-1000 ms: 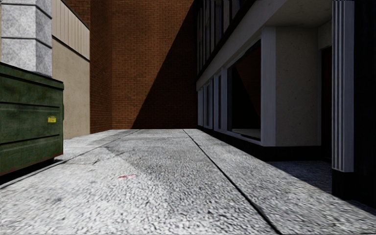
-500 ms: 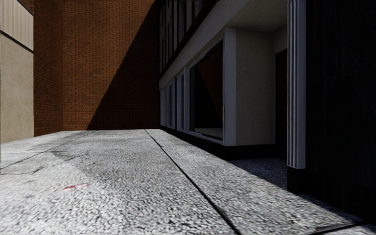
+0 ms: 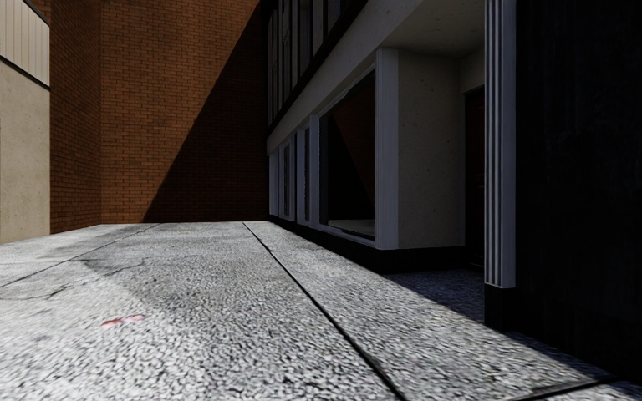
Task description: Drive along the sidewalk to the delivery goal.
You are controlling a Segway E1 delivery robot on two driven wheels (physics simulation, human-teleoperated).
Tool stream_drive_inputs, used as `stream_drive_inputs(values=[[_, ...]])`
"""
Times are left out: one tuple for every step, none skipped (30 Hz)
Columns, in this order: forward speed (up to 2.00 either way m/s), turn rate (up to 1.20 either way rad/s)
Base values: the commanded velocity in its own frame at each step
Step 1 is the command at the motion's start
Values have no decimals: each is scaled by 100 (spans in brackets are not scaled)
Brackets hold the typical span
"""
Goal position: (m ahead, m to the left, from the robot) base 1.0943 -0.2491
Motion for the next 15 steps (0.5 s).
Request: stream_drive_inputs(values=[[0, 0], [0, 0], [0, 0], [0, -17], [19, -59], [35, -81], [46, -94], [53, -98], [71, -99], [83, -99], [83, -99], [86, -99], [87, -99], [87, -99], [87, -100]])
